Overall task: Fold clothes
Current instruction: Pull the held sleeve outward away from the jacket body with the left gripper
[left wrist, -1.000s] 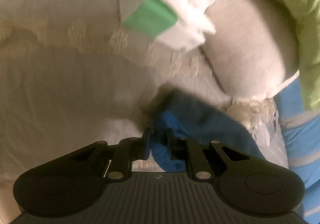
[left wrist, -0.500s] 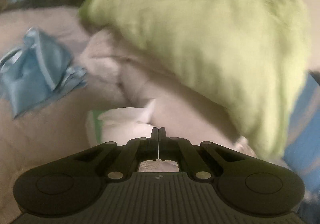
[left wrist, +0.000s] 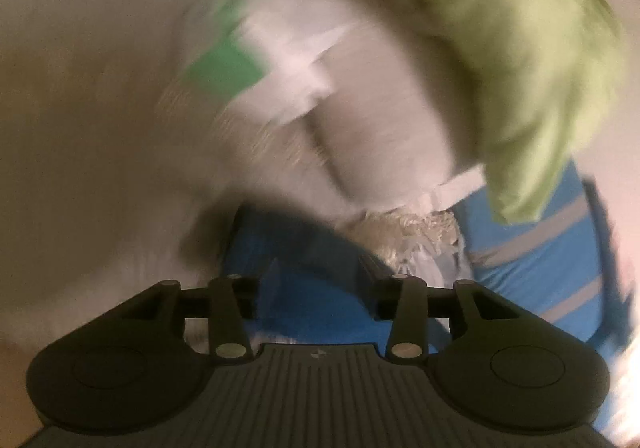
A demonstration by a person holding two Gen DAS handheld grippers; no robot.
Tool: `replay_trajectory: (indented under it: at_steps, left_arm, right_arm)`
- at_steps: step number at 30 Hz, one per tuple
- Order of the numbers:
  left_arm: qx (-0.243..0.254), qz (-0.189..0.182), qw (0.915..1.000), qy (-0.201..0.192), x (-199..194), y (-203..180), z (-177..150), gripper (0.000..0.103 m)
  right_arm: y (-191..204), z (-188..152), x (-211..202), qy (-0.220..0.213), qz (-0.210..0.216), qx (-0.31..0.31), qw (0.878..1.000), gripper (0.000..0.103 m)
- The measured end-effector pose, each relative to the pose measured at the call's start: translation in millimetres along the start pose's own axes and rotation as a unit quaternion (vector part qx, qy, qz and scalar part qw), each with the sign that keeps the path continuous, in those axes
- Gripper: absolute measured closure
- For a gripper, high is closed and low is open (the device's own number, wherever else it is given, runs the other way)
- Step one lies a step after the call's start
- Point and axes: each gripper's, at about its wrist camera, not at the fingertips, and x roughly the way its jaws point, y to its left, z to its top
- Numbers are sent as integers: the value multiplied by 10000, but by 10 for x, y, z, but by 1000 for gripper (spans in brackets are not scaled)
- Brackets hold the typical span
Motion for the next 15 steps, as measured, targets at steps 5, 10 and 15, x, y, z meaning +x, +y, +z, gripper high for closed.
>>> replay_trajectory:
  at_steps: [5,10,15]
  left_arm:
    - [-1233,-429,9912,210,96,481,-141,60]
    - [-1690,-439,9835,472,197,602,-215,59]
    - [-2045,-496,9760,567,258,637,-235,52]
  right_arm:
    - [10,1,11,39,-46,-15,10000,0]
    - [27,4,29,92,-102,-53,9999,0]
    - [51,-8,38,85,-221,-124,9996,0]
